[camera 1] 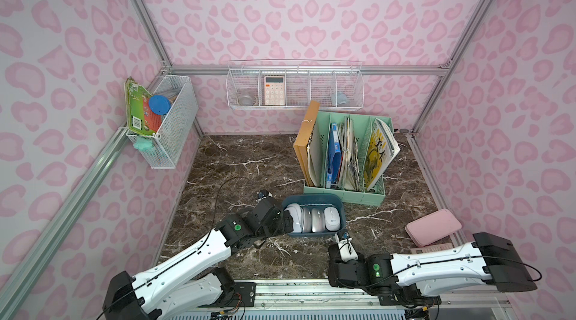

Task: Take out the mouse from the storage box
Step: Place the mouse at the center of the board.

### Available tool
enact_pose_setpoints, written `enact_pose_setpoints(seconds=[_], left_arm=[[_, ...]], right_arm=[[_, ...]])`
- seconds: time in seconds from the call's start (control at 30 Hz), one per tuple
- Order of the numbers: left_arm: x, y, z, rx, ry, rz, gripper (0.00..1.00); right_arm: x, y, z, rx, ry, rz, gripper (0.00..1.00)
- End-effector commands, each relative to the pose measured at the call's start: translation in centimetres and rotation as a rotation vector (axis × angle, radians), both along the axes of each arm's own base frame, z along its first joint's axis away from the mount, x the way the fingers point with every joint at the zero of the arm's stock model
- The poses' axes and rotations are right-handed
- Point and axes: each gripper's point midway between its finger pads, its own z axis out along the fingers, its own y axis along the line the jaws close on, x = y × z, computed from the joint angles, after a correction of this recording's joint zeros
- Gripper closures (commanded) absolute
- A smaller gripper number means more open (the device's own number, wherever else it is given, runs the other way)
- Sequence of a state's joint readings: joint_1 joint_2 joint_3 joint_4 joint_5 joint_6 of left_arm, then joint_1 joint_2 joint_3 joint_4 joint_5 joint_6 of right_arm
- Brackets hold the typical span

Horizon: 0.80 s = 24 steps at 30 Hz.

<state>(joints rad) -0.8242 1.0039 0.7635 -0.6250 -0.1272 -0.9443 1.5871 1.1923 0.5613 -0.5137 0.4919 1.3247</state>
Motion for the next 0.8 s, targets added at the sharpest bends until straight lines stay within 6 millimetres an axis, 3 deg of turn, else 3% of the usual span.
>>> enact_pose_setpoints(seconds=[0.0,0.23,0.43,0.77], left_arm=[[-0.2,0.4,-0.6,0.051,0.02,0.044,0.05],[-0.6,-1.0,-0.1,0.097,0.05,0.021,0.07],[-1.0,-0.2,-0.4,0.169,0.086,0.057,0.07],[-0.7,-1.9,-0.7,0.211,0.094,0.05,0.12]], right_arm=[[0.2,0.4,-0.1,0.095,0.009,-0.067,0.52],[0.3,-0.1,-1.1,0.148,0.007,-0.067,0.52],[0.4,-0.5,-2.5,0.125,0.003,-0.074,0.51],[0.5,-0.2,-3.5,0.059,0.017,-0.058,0.42]])
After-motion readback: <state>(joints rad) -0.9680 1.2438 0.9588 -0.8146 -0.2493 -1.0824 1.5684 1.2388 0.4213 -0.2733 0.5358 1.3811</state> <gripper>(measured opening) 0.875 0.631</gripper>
